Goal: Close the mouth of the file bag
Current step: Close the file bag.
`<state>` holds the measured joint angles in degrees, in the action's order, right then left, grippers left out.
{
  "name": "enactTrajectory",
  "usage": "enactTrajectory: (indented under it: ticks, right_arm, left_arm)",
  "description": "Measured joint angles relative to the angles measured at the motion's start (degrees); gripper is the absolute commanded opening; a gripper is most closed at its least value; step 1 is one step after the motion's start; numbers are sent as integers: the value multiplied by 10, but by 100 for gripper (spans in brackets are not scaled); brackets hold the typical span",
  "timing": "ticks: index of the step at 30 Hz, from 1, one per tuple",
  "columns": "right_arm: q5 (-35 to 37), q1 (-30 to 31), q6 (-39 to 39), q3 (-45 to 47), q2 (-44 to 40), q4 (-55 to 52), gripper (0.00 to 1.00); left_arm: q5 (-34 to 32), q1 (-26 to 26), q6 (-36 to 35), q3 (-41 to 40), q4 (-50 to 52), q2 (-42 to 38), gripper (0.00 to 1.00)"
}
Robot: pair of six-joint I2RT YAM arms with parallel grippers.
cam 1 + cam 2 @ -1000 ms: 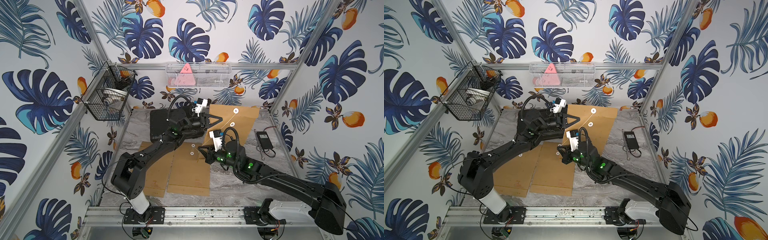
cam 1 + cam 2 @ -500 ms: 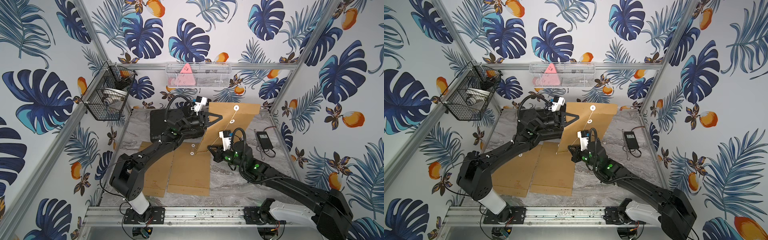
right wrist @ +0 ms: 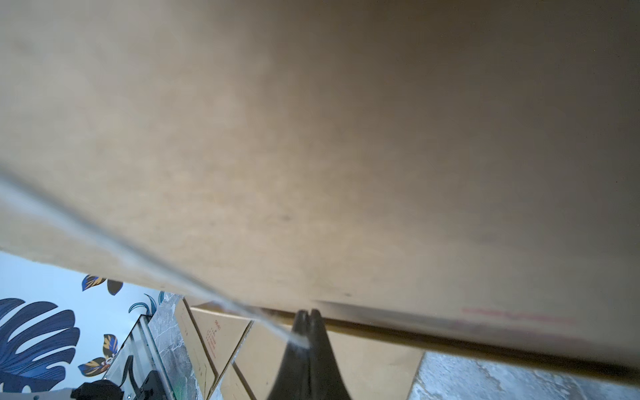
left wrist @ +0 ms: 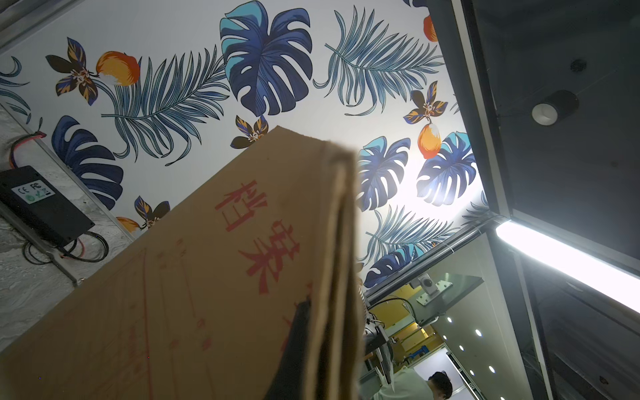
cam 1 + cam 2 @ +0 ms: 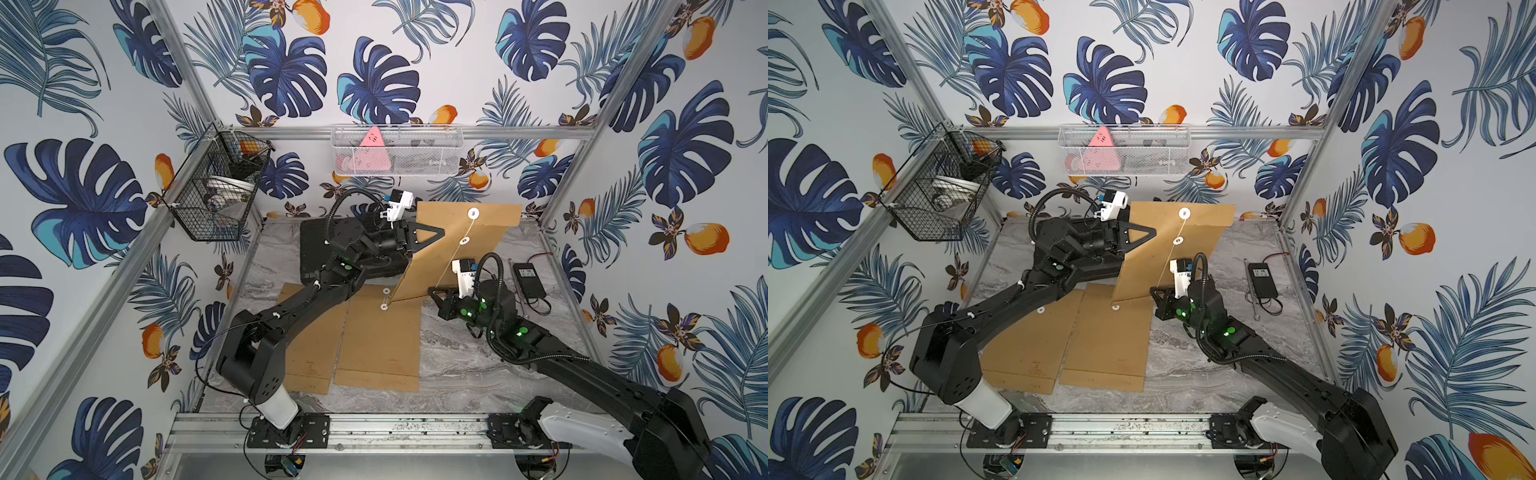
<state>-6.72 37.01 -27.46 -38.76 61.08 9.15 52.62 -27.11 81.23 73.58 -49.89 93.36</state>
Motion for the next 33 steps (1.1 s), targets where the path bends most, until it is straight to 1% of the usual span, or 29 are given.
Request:
enactTrajectory:
  ticks: [6,10,16,24,33]
  right_arm:
    - [0,-27,27,10,-55,-43,0]
    - [1,-57,33,2,-74,-81,0]
    - [65,-124,37,-70,-69,-168,0]
    - [150,-131,83,-154,-50,-229,0]
    - [207,-131,140,-202,-26,-247,0]
  left_arm:
    - [1,38,1,-9,-5,0,0]
    - [1,47,1,-15,-13,-1,0]
    - [1,54,1,-45,-16,-14,0]
    - [4,57,-19,-75,2,-22,0]
    - [15,58,-19,-98,-2,-31,0]
